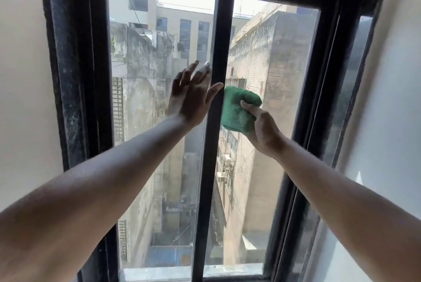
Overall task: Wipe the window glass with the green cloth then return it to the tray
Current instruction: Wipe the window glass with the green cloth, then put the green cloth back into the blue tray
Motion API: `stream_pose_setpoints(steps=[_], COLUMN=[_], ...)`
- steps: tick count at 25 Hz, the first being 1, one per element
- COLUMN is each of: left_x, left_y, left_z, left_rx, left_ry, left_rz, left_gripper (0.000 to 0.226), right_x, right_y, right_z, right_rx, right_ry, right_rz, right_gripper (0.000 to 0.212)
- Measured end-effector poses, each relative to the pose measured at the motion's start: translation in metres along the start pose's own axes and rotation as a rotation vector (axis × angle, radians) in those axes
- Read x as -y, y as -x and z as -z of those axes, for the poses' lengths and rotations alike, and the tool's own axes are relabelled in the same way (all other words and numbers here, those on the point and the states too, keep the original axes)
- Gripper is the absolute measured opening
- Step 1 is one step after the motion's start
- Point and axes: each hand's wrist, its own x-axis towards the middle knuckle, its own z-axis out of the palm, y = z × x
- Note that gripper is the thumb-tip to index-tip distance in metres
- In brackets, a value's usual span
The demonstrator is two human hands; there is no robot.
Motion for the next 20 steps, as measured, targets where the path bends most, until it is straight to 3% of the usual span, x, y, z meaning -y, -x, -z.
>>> stream_pose_setpoints(steps=[2, 4, 6, 7, 11, 15, 20], left_x=[-0.005, -0.003, 0.008, 0.019, 0.070, 0.104, 0.102], left_y=[0.023, 0.061, 0.108, 0.136, 0.292, 0.516, 0.785], left_z=[0.013, 0.030, 0.044, 0.050, 0.070, 0.088, 0.101], left_rx=[0.071, 0.275, 0.541, 0.589, 0.349, 0.288, 0.251], left_ry=[0.384, 0.838, 1.220, 1.310, 1.128, 0.798, 0.866], left_rz=[0.272, 0.550, 0.703, 0.775, 1.138, 1.586, 2.088], left_gripper=[0.095, 0.120, 0.110, 0.099, 0.063, 0.065, 0.049], right_x=[0.007, 0.000, -0.025, -0.044, -0.161, -0.318, -0.500], right_y=[0.023, 0.047, 0.071, 0.083, 0.143, 0.258, 0.400], right_z=[-0.010, -0.028, -0.056, -0.072, -0.137, -0.202, -0.256], right_rx=[0.049, 0.164, 0.263, 0.269, 0.282, 0.417, 0.425], right_ry=[-0.170, -0.282, -0.358, -0.390, -0.412, -0.331, -0.180], right_rz=[-0.032, -0.107, -0.198, -0.256, -0.537, -0.858, -1.151], right_gripper=[0.042, 0.039, 0.035, 0.032, 0.034, 0.041, 0.021])
